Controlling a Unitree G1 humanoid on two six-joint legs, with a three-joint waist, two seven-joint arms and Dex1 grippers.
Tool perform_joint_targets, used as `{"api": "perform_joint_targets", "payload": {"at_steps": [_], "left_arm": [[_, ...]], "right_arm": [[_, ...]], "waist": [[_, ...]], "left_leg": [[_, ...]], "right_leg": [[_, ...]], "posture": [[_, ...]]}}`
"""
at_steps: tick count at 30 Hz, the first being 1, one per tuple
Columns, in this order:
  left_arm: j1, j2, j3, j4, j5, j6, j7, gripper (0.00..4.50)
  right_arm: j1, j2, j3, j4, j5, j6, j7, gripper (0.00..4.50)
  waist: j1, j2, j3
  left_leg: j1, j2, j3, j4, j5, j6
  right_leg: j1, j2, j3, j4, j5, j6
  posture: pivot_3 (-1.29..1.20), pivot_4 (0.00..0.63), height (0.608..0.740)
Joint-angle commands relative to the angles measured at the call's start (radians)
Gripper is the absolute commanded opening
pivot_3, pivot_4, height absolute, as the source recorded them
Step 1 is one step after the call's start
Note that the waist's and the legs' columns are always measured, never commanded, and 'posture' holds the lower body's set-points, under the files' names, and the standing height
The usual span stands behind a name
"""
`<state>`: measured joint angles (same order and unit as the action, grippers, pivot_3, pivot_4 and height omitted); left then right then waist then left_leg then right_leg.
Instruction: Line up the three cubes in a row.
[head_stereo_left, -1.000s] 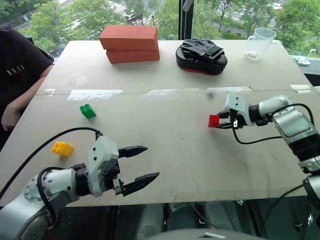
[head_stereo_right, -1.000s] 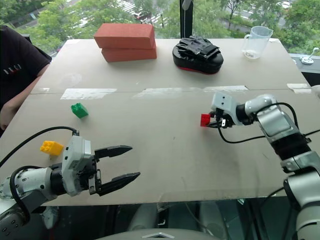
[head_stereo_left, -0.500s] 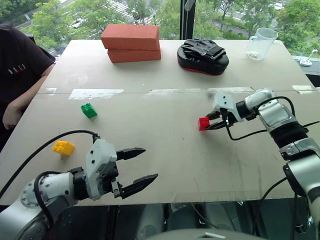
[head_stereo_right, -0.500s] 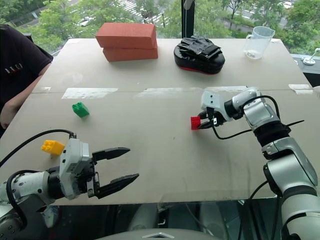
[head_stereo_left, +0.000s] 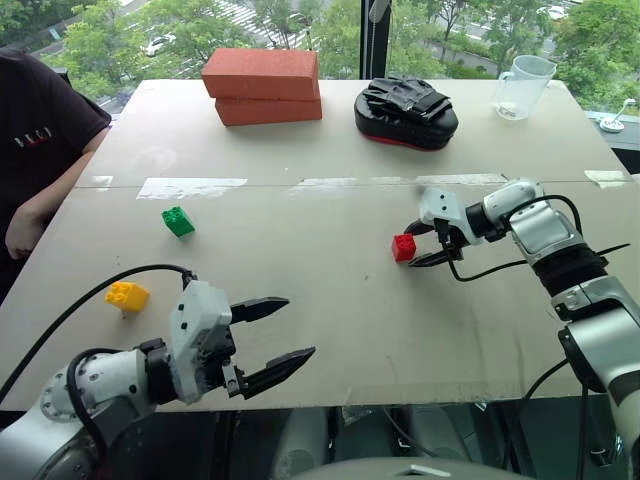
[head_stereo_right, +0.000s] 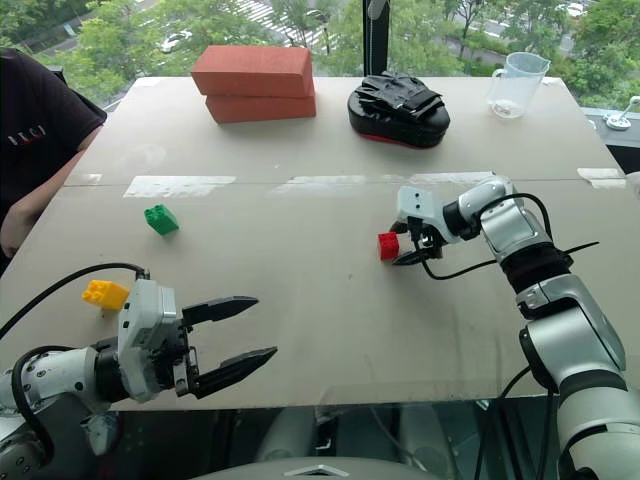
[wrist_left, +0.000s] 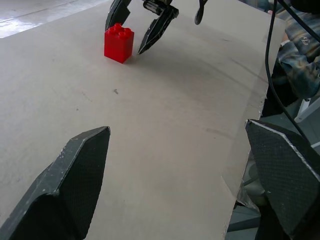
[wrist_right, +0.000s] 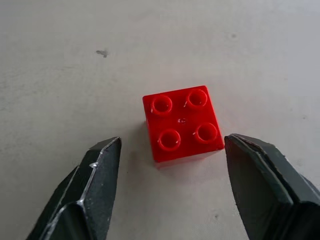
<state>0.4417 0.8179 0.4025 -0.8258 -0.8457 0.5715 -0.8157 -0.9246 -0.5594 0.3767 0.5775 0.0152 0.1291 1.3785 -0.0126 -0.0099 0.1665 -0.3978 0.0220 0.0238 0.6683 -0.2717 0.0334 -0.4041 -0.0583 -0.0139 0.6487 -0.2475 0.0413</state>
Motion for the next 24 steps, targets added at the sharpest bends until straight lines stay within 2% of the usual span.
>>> {"api": "perform_joint_targets", "payload": {"at_steps": [1, 6, 8, 12, 16, 20, 24], "left_arm": [[0.013, -0.05, 0.06, 0.007, -0.022, -0.007, 0.06, 4.44], [0.048, -0.153, 0.132, 0.062, 0.083, -0.053, 0.178, 4.44], [0.032, -0.176, 0.17, 0.099, 0.1, -0.041, 0.237, 4.44], [-0.059, -0.159, 0.227, 0.194, 0.158, 0.068, 0.421, 4.44], [-0.253, -0.086, 0.225, 0.301, 0.149, 0.254, 0.565, 4.44], [-0.501, -0.096, 0.181, 0.42, 0.168, 0.392, 0.713, 4.44], [-0.712, -0.135, 0.08, 0.558, 0.258, 0.428, 0.822, 4.44]], "right_arm": [[0.008, -0.038, -0.08, -0.082, 0.048, -0.016, 0.012, 3.41], [0.148, -0.093, -0.191, -0.292, 0.143, 0.063, -0.02, 3.41], [0.217, -0.089, -0.267, -0.424, 0.228, 0.121, -0.06, 3.41], [0.354, -0.023, -0.391, -0.718, 0.403, 0.205, -0.183, 3.41], [0.457, 0.007, -0.408, -0.95, 0.493, 0.323, -0.303, 3.41], [0.514, 0.024, -0.411, -1.061, 0.502, 0.34, -0.407, 3.41], [0.544, 0.011, -0.408, -1.107, 0.504, 0.342, -0.447, 3.41]], "waist": [[0.001, 0.0, 0.0], [0.005, 0.0, 0.0], [0.005, 0.0, 0.0], [0.005, 0.0, 0.0], [0.008, -0.002, -0.001], [0.016, -0.005, -0.002], [0.02, -0.007, -0.002]], "left_leg": [[0.0, 0.0, 0.0, 0.0, 0.0, 0.0], [-0.001, -0.001, -0.001, 0.0, -0.001, 0.001], [-0.001, -0.001, -0.001, 0.0, -0.001, 0.002], [0.0, -0.001, -0.003, 0.001, -0.002, 0.004], [0.002, -0.001, -0.004, 0.001, -0.002, 0.003], [0.002, -0.002, -0.005, 0.002, -0.001, 0.002], [0.002, -0.004, -0.004, 0.003, -0.001, 0.002]], "right_leg": [[0.0, 0.0, 0.0, 0.0, 0.0, 0.0], [0.0, -0.003, 0.0, 0.0, 0.0, 0.0], [0.0, -0.003, 0.0, 0.0, 0.0, 0.0], [0.0, -0.004, -0.001, 0.005, 0.0, 0.0], [0.0, -0.003, -0.001, 0.01, 0.0, 0.0], [0.0, -0.003, -0.005, 0.011, 0.0, 0.0], [0.0, -0.004, -0.004, 0.012, 0.0, 0.001]], "posture": [[0.0, 0.15, 0.74], [0.0, 0.15, 0.74], [0.0, 0.15, 0.74], [0.0, 0.15, 0.74], [0.0, 0.15, 0.74], [0.0, 0.15, 0.74], [0.0, 0.15, 0.74]]}}
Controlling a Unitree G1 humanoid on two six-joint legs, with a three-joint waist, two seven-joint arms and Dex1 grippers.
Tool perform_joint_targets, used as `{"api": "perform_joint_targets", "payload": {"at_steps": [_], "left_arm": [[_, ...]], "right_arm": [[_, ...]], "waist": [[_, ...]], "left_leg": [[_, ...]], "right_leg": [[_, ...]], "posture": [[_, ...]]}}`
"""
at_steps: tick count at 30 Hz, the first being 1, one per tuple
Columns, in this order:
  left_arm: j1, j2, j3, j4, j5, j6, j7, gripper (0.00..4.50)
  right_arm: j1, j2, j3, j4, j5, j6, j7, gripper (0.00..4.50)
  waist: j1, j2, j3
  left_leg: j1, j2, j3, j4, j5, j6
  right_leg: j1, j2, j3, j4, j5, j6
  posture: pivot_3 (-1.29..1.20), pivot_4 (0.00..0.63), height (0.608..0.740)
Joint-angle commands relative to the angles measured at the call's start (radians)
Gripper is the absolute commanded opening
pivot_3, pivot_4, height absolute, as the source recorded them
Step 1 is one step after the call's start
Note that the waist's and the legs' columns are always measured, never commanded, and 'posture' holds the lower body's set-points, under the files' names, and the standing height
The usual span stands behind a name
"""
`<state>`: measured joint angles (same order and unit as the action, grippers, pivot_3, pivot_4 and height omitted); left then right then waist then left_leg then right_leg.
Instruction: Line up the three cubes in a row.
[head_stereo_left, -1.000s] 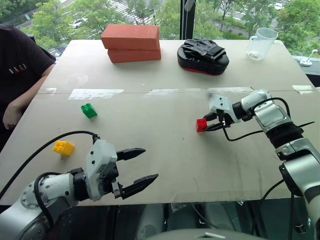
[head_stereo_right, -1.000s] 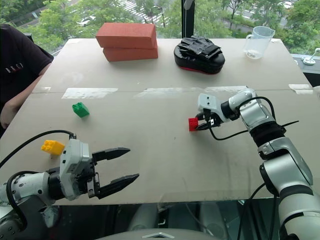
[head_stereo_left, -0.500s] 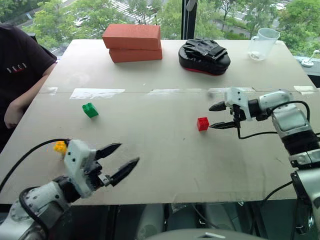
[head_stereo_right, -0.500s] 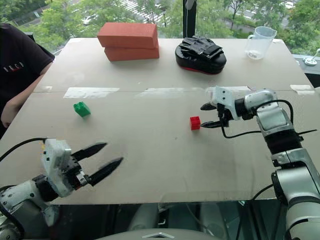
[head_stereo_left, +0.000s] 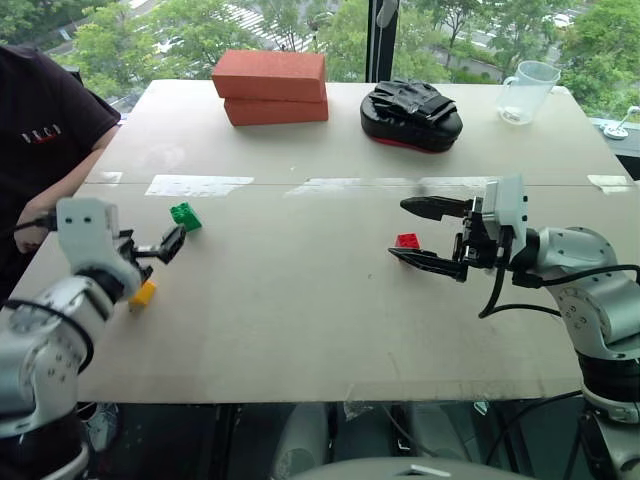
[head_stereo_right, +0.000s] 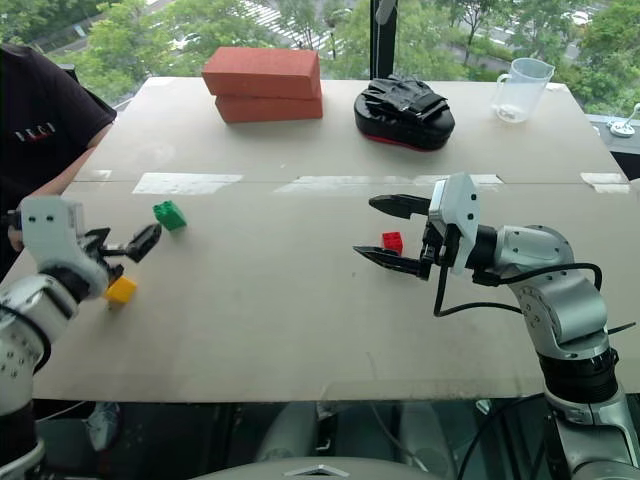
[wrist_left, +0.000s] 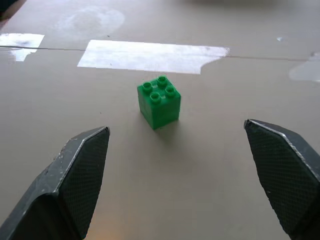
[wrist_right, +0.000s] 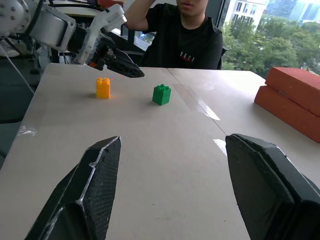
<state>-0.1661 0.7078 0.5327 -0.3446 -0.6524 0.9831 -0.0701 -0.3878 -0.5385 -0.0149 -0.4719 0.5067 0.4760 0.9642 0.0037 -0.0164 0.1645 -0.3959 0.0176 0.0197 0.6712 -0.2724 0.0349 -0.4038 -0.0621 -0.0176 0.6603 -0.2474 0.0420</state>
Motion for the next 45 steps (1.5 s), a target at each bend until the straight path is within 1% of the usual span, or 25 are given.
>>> {"api": "perform_joint_targets", "payload": {"at_steps": [1, 4, 10, 11, 12, 13, 14, 15, 16, 18, 19, 21, 23, 25, 27, 28, 29, 30, 31, 33, 36, 39, 41, 45], "left_arm": [[-0.15, -0.033, -0.081, 0.127, 0.103, 0.008, 0.1, 4.44], [-0.27, -0.071, -0.154, 0.296, 0.207, -0.045, 0.146, 4.44], [-0.432, -0.106, -0.206, 0.615, 0.312, -0.159, 0.128, 4.44], [-0.45, -0.113, -0.204, 0.652, 0.318, -0.186, 0.119, 3.91], [-0.463, -0.118, -0.202, 0.678, 0.322, -0.204, 0.111, 3.62], [-0.478, -0.12, -0.21, 0.713, 0.331, -0.217, 0.097, 3.09], [-0.49, -0.121, -0.219, 0.739, 0.34, -0.231, 0.084, 2.68], [-0.498, -0.121, -0.229, 0.754, 0.349, -0.243, 0.072, 2.55], [-0.504, -0.119, -0.24, 0.764, 0.358, -0.257, 0.056, 1.76], [-0.501, -0.119, -0.251, 0.75, 0.367, -0.263, 0.029, 1.29], [-0.489, -0.113, -0.258, 0.725, 0.366, -0.262, 0.0, 1.31], [-0.445, -0.089, -0.289, 0.624, 0.331, -0.279, -0.141, 1.31], [-0.396, -0.052, -0.338, 0.542, 0.315, -0.337, -0.31, 1.31], [-0.347, 0.01, -0.403, 0.451, 0.254, -0.354, -0.563, 1.31], [-0.33, 0.073, -0.483, 0.392, 0.216, -0.396, -0.814, 1.31], [-0.338, 0.097, -0.547, 0.39, 0.244, -0.485, -0.939, 1.31], [-0.355, 0.109, -0.598, 0.409, 0.274, -0.548, -1.024, 1.31], [-0.41, 0.089, -0.662, 0.486, 0.324, -0.623, -1.09, 1.31], [-0.451, 0.072, -0.702, 0.548, 0.359, -0.675, -1.131, 1.31], [-0.561, 0.0, -0.771, 0.727, 0.428, -0.784, -1.191, 1.31], [-0.652, -0.062, -0.817, 0.909, 0.498, -0.933, -1.255, 1.31], [-0.75, -0.155, -0.867, 1.106, 0.57, -1.092, -1.31, 1.31], [-0.78, -0.196, -0.88, 1.179, 0.597, -1.167, -1.338, 1.31], [-0.819, -0.268, -0.875, 1.254, 0.617, -1.221, -1.358, 1.31]], "right_arm": [[0.01, -0.011, -0.021, -0.064, 0.014, -0.009, -0.044, 3.41], [0.014, -0.019, -0.041, -0.077, 0.037, -0.019, -0.055, 3.41], [0.023, -0.04, -0.05, -0.097, 0.052, -0.017, -0.082, 3.41], [0.026, -0.043, -0.053, -0.102, 0.056, -0.014, -0.087, 3.51], [0.028, -0.046, -0.054, -0.106, 0.059, -0.013, -0.091, 3.51], [0.033, -0.05, -0.055, -0.111, 0.058, -0.011, -0.097, 3.51], [0.037, -0.056, -0.056, -0.116, 0.056, -0.01, -0.101, 3.51], [0.041, -0.061, -0.059, -0.121, 0.057, -0.008, -0.104, 3.51], [0.045, -0.064, -0.062, -0.125, 0.06, -0.004, -0.111, 3.51], [0.059, -0.074, -0.066, -0.139, 0.065, 0.001, -0.123, 3.51], [0.065, -0.079, -0.069, -0.145, 0.066, 0.003, -0.13, 3.51], [0.079, -0.088, -0.076, -0.157, 0.067, 0.01, -0.146, 3.51], [0.097, -0.099, -0.085, -0.167, 0.062, 0.008, -0.156, 3.51], [0.127, -0.116, -0.102, -0.174, 0.054, 0.004, -0.164, 3.51], [0.173, -0.124, -0.126, -0.178, 0.059, -0.004, -0.168, 3.51], [0.204, -0.139, -0.145, -0.177, 0.074, 0.002, -0.152, 3.51], [0.226, -0.15, -0.16, -0.176, 0.088, 0.011, -0.143, 3.51], [0.252, -0.166, -0.181, -0.172, 0.106, 0.026, -0.133, 3.51], [0.268, -0.177, -0.193, -0.17, 0.119, 0.037, -0.129, 3.51], [0.312, -0.203, -0.21, -0.179, 0.117, 0.038, -0.121, 3.51], [0.347, -0.217, -0.225, -0.193, 0.123, 0.038, -0.129, 3.51], [0.434, -0.218, -0.272, -0.225, 0.144, 0.052, -0.141, 3.51], [0.48, -0.216, -0.293, -0.24, 0.149, 0.052, -0.15, 3.51], [0.542, -0.219, -0.333, -0.258, 0.151, 0.048, -0.161, 3.51]], "waist": [[0.007, -0.001, 0.0], [0.007, -0.001, 0.0], [0.006, -0.004, 0.001], [0.007, -0.004, 0.001], [0.008, -0.005, 0.001], [0.008, -0.005, 0.001], [0.008, -0.005, 0.001], [0.008, -0.006, 0.001], [0.008, -0.007, 0.001], [0.009, -0.007, 0.001], [0.009, -0.007, 0.001], [0.008, -0.007, 0.001], [0.006, -0.008, 0.002], [0.007, -0.008, 0.002], [0.009, -0.008, 0.002], [0.011, -0.008, 0.002], [0.016, -0.007, 0.002], [0.016, -0.007, 0.002], [0.022, -0.006, 0.002], [0.026, -0.006, 0.002], [0.016, -0.007, 0.003], [0.007, -0.008, 0.003], [0.007, -0.008, 0.003], [0.007, -0.009, 0.004]], "left_leg": [[0.0, 0.0, 0.0, 0.0, 0.0, 0.0], [0.0, 0.0, 0.0, 0.0, 0.002, -0.004], [-0.001, -0.001, 0.0, -0.001, 0.002, -0.004], [-0.002, -0.001, 0.0, -0.001, 0.002, -0.004], [-0.002, 0.0, 0.0, -0.001, 0.002, -0.004], [-0.002, 0.0, 0.0, -0.001, 0.002, -0.004], [-0.002, 0.0, 0.0, -0.001, 0.002, -0.004], [-0.002, 0.0, 0.0, -0.001, 0.002, -0.004], [-0.002, 0.0, 0.001, -0.001, 0.002, -0.004], [-0.002, 0.0, 0.0, -0.001, 0.002, -0.004], [-0.002, 0.0, 0.0, -0.001, 0.002, -0.004], [-0.003, 0.0, 0.0, -0.001, 0.002, -0.004], [-0.003, 0.0, 0.001, -0.001, 0.003, -0.004], [-0.003, 0.001, 0.001, -0.001, 0.003, -0.005], [-0.003, 0.001, 0.002, -0.001, 0.003, -0.005], [-0.003, 0.001, 0.002, -0.001, 0.003, -0.005], [-0.003, 0.001, 0.001, -0.001, 0.003, -0.005], [-0.003, 0.0, 0.001, -0.001, 0.003, -0.005], [-0.003, -0.001, 0.002, -0.001, 0.003, -0.004], [-0.003, -0.005, 0.001, 0.0, 0.0, 0.0], [-0.003, -0.006, 0.002, 0.001, 0.0, 0.001], [-0.003, -0.006, 0.0, 0.001, 0.0, 0.002], [-0.004, -0.007, -0.001, 0.001, -0.001, 0.002], [-0.005, -0.007, 0.0, 0.001, -0.002, 0.004]], "right_leg": [[0.0, 0.0, 0.0, 0.0, 0.0, 0.0], [0.0, 0.0, -0.001, 0.0, 0.0, 0.0], [-0.002, 0.0, 0.0, -0.001, 0.0, 0.0], [-0.002, 0.0, -0.001, -0.001, 0.0, 0.0], [-0.002, 0.0, -0.001, -0.001, 0.0, 0.0], [-0.002, 0.0, -0.001, -0.001, 0.0, 0.0], [-0.002, 0.0, -0.001, -0.001, 0.0, 0.0], [-0.002, 0.0, -0.001, -0.001, 0.0, 0.0], [-0.002, 0.0, -0.001, -0.001, 0.0, 0.0], [-0.002, -0.001, -0.001, -0.001, 0.0, 0.0], [-0.002, -0.001, -0.001, -0.001, 0.0, 0.0], [-0.002, -0.001, -0.001, -0.001, 0.0, 0.0], [-0.002, -0.001, -0.001, -0.001, 0.0, 0.0], [-0.002, -0.001, -0.001, -0.002, 0.0, 0.0], [-0.003, -0.002, 0.0, -0.002, 0.0, 0.0], [-0.003, -0.002, 0.0, -0.002, 0.0, 0.0], [-0.002, -0.002, -0.001, -0.002, 0.0, 0.0], [-0.002, -0.002, -0.002, -0.003, 0.0, 0.0], [-0.002, -0.002, -0.001, -0.003, 0.0, 0.0], [0.0, -0.001, -0.002, -0.003, 0.0, 0.0], [0.0, 0.0, -0.003, -0.002, 0.0, 0.0], [0.0, 0.0, -0.001, -0.001, -0.001, 0.001], [0.0, 0.0, -0.002, -0.002, -0.002, 0.003], [-0.001, -0.001, 0.0, -0.003, -0.002, 0.004]], "posture": [[0.0, 0.15, 0.74], [0.0, 0.15, 0.74], [0.0, 0.15, 0.74], [0.0, 0.15, 0.74], [0.0, 0.15, 0.74], [0.0, 0.15, 0.74], [0.0, 0.15, 0.74], [0.0, 0.15, 0.74], [0.0, 0.15, 0.74], [0.0, 0.15, 0.74], [0.0, 0.15, 0.74], [0.0, 0.15, 0.74], [0.0, 0.15, 0.74], [0.0, 0.15, 0.74], [0.0, 0.15, 0.74], [0.0, 0.15, 0.74], [0.0, 0.15, 0.74], [0.0, 0.15, 0.74], [0.0, 0.15, 0.74], [0.0, 0.15, 0.74], [0.0, 0.15, 0.74], [0.0, 0.15, 0.74], [0.0, 0.15, 0.74], [0.0, 0.15, 0.74]]}}
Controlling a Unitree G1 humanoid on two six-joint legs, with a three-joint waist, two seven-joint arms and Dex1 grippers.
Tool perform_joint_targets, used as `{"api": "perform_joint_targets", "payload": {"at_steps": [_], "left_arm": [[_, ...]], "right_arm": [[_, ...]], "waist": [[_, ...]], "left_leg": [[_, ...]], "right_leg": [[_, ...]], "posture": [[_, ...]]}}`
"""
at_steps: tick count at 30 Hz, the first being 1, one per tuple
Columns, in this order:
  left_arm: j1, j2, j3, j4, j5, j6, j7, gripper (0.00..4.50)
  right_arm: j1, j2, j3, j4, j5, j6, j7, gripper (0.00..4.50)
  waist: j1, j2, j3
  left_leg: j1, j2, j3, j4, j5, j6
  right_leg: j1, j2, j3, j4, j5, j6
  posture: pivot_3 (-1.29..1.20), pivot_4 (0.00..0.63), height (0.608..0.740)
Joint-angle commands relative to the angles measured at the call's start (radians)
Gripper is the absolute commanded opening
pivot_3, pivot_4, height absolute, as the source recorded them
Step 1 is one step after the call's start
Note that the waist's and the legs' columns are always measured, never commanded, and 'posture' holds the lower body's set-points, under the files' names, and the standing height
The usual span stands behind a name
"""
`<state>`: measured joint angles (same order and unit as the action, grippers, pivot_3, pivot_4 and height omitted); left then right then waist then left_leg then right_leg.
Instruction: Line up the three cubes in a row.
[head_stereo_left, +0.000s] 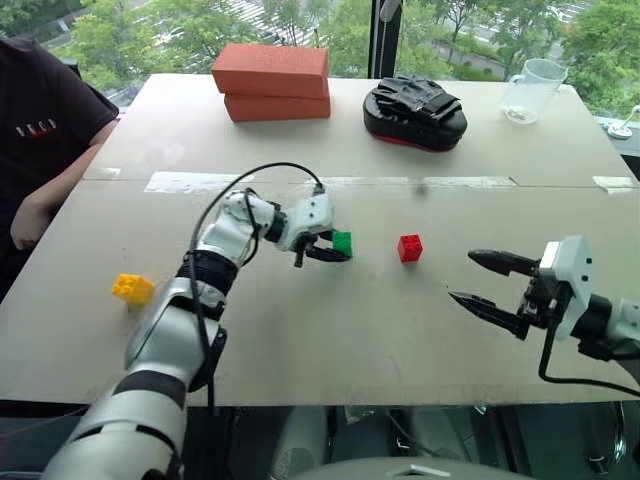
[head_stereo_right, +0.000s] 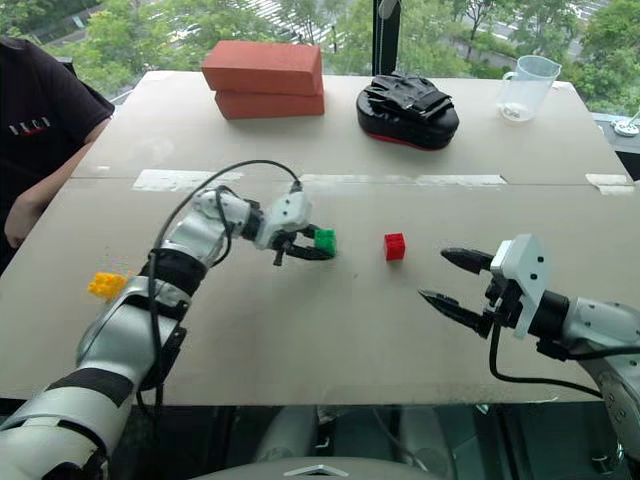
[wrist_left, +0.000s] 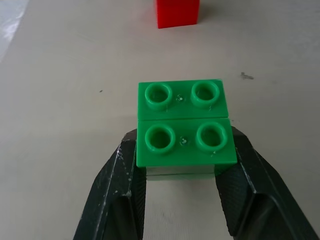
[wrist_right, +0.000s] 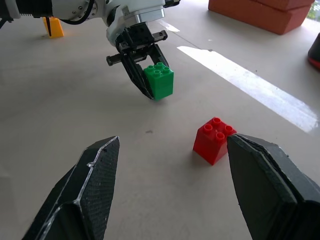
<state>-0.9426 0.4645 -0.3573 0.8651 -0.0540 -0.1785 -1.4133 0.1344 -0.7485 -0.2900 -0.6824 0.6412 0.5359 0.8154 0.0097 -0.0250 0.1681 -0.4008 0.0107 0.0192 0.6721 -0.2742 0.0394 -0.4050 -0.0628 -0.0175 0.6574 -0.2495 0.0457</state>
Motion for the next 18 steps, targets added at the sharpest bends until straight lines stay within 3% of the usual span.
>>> {"api": "perform_joint_targets", "payload": {"at_steps": [1, 18], "left_arm": [[-0.049, -0.033, 0.016, 0.061, 0.027, -0.076, -0.015, 1.31], [-0.096, -0.074, 0.049, 0.174, 0.101, -0.117, 0.009, 1.31]], "right_arm": [[0.025, -0.01, -0.062, -0.051, 0.019, -0.011, -0.014, 3.51], [0.034, -0.012, -0.056, -0.072, 0.028, -0.006, -0.05, 3.51]], "waist": [[0.002, -0.001, 0.0], [0.003, -0.001, 0.001]], "left_leg": [[0.0, 0.0, 0.0, 0.0, 0.0, 0.0], [0.0, 0.0, -0.001, 0.004, 0.0, 0.001]], "right_leg": [[0.0, 0.0, 0.0, 0.0, 0.0, 0.0], [0.0, 0.0, 0.0, 0.004, 0.001, 0.001]], "posture": [[0.0, 0.15, 0.74], [0.0, 0.15, 0.74]]}}
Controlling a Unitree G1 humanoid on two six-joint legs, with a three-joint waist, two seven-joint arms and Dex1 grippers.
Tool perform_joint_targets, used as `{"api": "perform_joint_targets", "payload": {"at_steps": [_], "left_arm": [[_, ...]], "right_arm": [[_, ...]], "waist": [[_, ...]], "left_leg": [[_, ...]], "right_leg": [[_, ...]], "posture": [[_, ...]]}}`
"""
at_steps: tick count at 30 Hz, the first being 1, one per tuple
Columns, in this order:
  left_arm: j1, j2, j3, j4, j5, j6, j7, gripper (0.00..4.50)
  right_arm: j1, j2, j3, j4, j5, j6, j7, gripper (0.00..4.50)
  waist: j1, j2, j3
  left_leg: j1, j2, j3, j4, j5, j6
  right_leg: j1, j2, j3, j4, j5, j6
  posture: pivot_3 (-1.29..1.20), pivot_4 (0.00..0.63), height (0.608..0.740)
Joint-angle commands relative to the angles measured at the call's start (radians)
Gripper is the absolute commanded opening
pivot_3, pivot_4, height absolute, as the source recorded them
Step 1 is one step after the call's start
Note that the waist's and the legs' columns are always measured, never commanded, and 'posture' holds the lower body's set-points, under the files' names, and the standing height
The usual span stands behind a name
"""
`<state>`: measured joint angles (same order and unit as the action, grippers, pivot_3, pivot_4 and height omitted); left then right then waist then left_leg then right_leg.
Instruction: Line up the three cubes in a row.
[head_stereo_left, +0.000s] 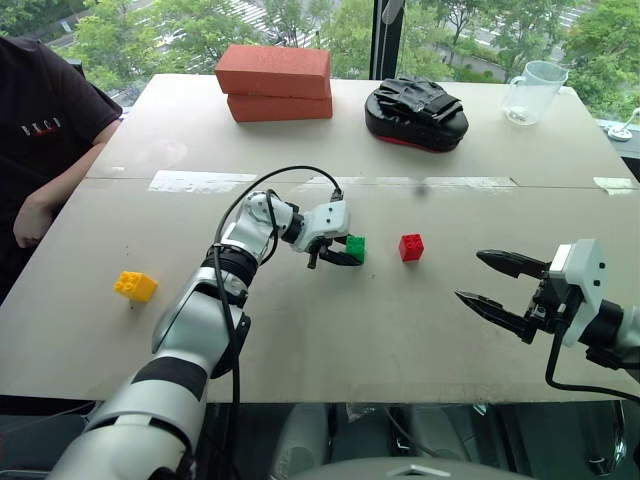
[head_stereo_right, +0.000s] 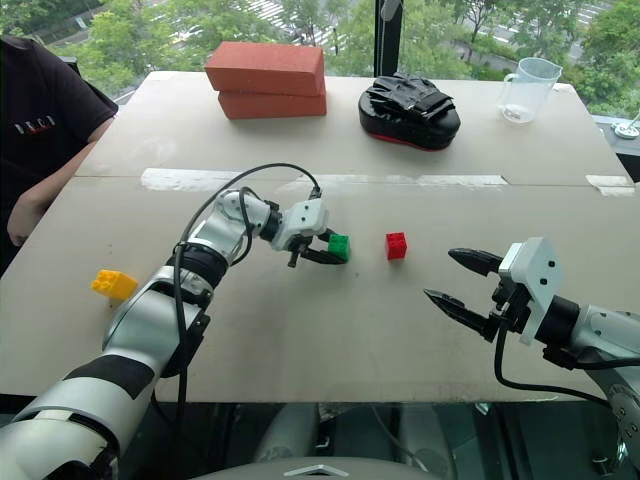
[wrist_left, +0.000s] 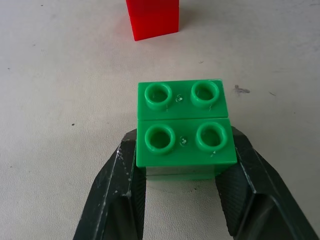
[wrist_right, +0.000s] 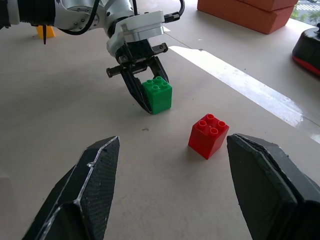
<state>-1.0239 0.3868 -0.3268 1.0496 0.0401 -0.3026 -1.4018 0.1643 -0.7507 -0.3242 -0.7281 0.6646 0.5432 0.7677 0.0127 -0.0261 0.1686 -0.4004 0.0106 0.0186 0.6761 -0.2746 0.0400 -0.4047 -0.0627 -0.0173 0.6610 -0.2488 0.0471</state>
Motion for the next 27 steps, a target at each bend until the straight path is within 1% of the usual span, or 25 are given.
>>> {"api": "perform_joint_targets", "payload": {"at_steps": [1, 2, 3, 4, 5, 6, 7, 10, 12, 13, 15, 17, 18, 19, 20, 21, 22, 24, 27], "left_arm": [[-0.013, 0.004, 0.019, -0.011, 0.01, 0.01, -0.003, 1.81], [-0.012, 0.005, 0.02, -0.012, 0.013, 0.011, -0.001, 2.35], [-0.011, 0.004, 0.024, -0.013, 0.012, 0.022, -0.001, 2.7], [-0.005, 0.008, 0.034, -0.029, 0.0, 0.036, -0.008, 3.27], [0.002, 0.016, 0.044, -0.053, -0.016, 0.056, -0.028, 3.62], [0.009, 0.023, 0.051, -0.072, -0.027, 0.07, -0.043, 4.15], [0.021, 0.037, 0.063, -0.108, -0.043, 0.094, -0.059, 4.48], [0.094, 0.125, 0.112, -0.278, -0.095, 0.22, -0.099, 4.48], [0.145, 0.167, 0.141, -0.389, -0.123, 0.302, -0.092, 4.48], [0.177, 0.192, 0.165, -0.461, -0.151, 0.371, -0.084, 4.48], [0.3, 0.284, 0.248, -0.684, -0.218, 0.536, -0.049, 4.48], [0.448, 0.368, 0.397, -0.91, -0.301, 0.741, 0.045, 4.48], [0.535, 0.398, 0.516, -1.022, -0.331, 0.859, 0.117, 4.48], [0.599, 0.419, 0.599, -1.105, -0.358, 0.945, 0.174, 4.48], [0.652, 0.419, 0.705, -1.186, -0.384, 1.075, 0.254, 4.48], [0.71, 0.414, 0.792, -1.248, -0.363, 1.148, 0.338, 4.48], [0.761, 0.408, 0.856, -1.301, -0.355, 1.208, 0.398, 4.48], [0.853, 0.405, 0.95, -1.388, -0.355, 1.301, 0.468, 4.48], [0.954, 0.43, 1.038, -1.421, -0.362, 1.361, 0.512, 4.48]], "right_arm": [[0.005, -0.009, -0.018, -0.022, 0.001, -0.017, -0.001, 3.51], [0.005, -0.008, -0.016, -0.02, -0.001, -0.02, 0.0, 3.51], [0.005, -0.007, -0.014, -0.019, -0.001, -0.021, 0.0, 3.51], [0.007, -0.007, -0.014, -0.02, -0.001, -0.022, 0.002, 3.51], [0.008, -0.007, -0.015, -0.02, 0.0, -0.022, 0.003, 3.51], [0.008, -0.007, -0.015, -0.021, 0.001, -0.022, 0.004, 3.51], [0.008, -0.008, -0.016, -0.021, 0.002, -0.023, 0.006, 3.51], [-0.006, -0.01, -0.009, -0.014, 0.004, -0.026, 0.016, 3.51], [-0.012, -0.01, -0.004, -0.013, 0.007, -0.028, 0.023, 3.51], [-0.019, -0.01, 0.001, -0.013, 0.011, -0.026, 0.025, 3.51], [-0.04, -0.009, 0.013, -0.014, 0.026, -0.021, 0.028, 3.51], [-0.07, -0.006, 0.036, -0.011, 0.041, -0.016, 0.035, 3.51], [-0.092, -0.003, 0.057, -0.004, 0.048, -0.015, 0.043, 3.51], [-0.108, -0.002, 0.071, 0.001, 0.053, -0.014, 0.049, 3.51], [-0.126, 0.0, 0.088, 0.012, 0.057, -0.018, 0.062, 3.51], [-0.151, 0.004, 0.107, 0.027, 0.058, -0.022, 0.073, 3.51], [-0.173, 0.006, 0.123, 0.04, 0.061, -0.027, 0.087, 3.51], [-0.216, 0.011, 0.152, 0.068, 0.067, -0.032, 0.112, 3.51], [-0.27, 0.017, 0.187, 0.1, 0.085, -0.029, 0.152, 3.51]], "waist": [[0.0, 0.0, 0.0], [0.0, 0.0, 0.0], [0.0, 0.0, 0.0], [0.0, 0.0, 0.0], [0.0, 0.0, 0.0], [-0.001, 0.0, 0.0], [-0.001, 0.0, 0.0], [-0.014, 0.0, 0.0], [-0.02, 0.0, 0.0], [-0.02, 0.0, 0.0], [-0.031, 0.0, 0.0], [-0.033, 0.001, 0.001], [-0.035, 0.001, 0.001], [-0.044, 0.001, 0.001], [-0.042, 0.001, 0.001], [-0.037, 0.0, 0.002], [-0.032, 0.001, 0.002], [-0.027, 0.001, 0.002], [-0.008, 0.0, 0.002]], "left_leg": [[0.0, 0.0, 0.0, 0.0, 0.0, 0.0], [0.0, 0.0, 0.0, 0.0, 0.0, 0.0], [0.0, 0.0, 0.0, 0.0, 0.0, 0.0], [0.0, 0.0, 0.0, 0.0, 0.0, 0.0], [0.0, 0.0, 0.0, 0.0, 0.0, 0.0], [0.0, 0.0, 0.0, 0.0, 0.0, 0.0], [0.0, 0.0, 0.0, 0.0, 0.0, 0.0], [0.0, 0.001, 0.0, 0.0, 0.0, 0.0], [0.0, 0.003, 0.0, 0.0, 0.0, 0.0], [0.0, 0.004, 0.0, 0.0, 0.0, 0.0], [0.001, 0.005, 0.0, 0.0, 0.0, 0.0], [0.002, 0.006, 0.001, 0.0, 0.0, 0.0], [0.001, 0.007, 0.001, 0.0, 0.0, 0.0], [0.002, 0.008, 0.0, 0.0, 0.0, -0.001], [0.001, 0.009, 0.0, 0.0, 0.0, -0.001], [0.001, 0.009, -0.001, 0.0, 0.0, -0.001], [0.001, 0.009, -0.003, 0.0, 0.0, -0.001], [0.004, 0.008, -0.003, 0.0, 0.0, -0.001], [0.004, 0.006, -0.004, 0.0, 0.0, -0.001]], "right_leg": [[0.0, 0.0, 0.0, 0.0, 0.0, 0.0], [0.0, 0.0, 0.0, 0.0, 0.0, 0.0], [0.0, 0.0, 0.0, 0.0, 0.0, 0.0], [0.0, 0.0, 0.0, 0.0, 0.0, 0.0], [0.0, 0.0, 0.0, 0.0, 0.0, 0.0], [0.0, 0.0, 0.0, 0.0, 0.0, 0.0], [0.0, 0.0, 0.0, 0.0, 0.0, 0.0], [0.0, 0.0, 0.001, 0.0, 0.0, 0.0], [0.0, 0.001, 0.001, 0.0, 0.0, 0.0], [0.0, 0.0, 0.001, 0.0, 0.0, 0.0], [0.0, 0.0, 0.001, 0.001, 0.0, 0.0], [0.0, 0.0, 0.003, 0.001, 0.0, 0.0], [0.0, 0.001, 0.003, 0.001, 0.0, 0.0], [0.0, 0.0, 0.004, 0.001, 0.0, 0.0], [-0.001, -0.002, 0.004, 0.0, 0.0, 0.0], [0.0, -0.002, 0.004, 0.001, 0.0, 0.0], [0.0, 0.0, 0.003, 0.0, 0.0, 0.0], [0.002, -0.001, 0.003, 0.001, 0.0, 0.0], [0.003, -0.001, 0.002, 0.001, 0.0, 0.0]], "posture": [[0.0, 0.15, 0.74], [0.0, 0.15, 0.74], [0.0, 0.15, 0.74], [0.0, 0.15, 0.74], [0.0, 0.15, 0.74], [0.0, 0.15, 0.74], [0.0, 0.15, 0.74], [0.0, 0.15, 0.74], [0.0, 0.15, 0.74], [0.0, 0.15, 0.74], [0.0, 0.15, 0.74], [0.0, 0.15, 0.74], [0.0, 0.15, 0.74], [0.0, 0.15, 0.74], [0.0, 0.15, 0.74], [0.0, 0.15, 0.74], [0.0, 0.15, 0.74], [0.0, 0.15, 0.74], [0.0, 0.15, 0.74]]}}
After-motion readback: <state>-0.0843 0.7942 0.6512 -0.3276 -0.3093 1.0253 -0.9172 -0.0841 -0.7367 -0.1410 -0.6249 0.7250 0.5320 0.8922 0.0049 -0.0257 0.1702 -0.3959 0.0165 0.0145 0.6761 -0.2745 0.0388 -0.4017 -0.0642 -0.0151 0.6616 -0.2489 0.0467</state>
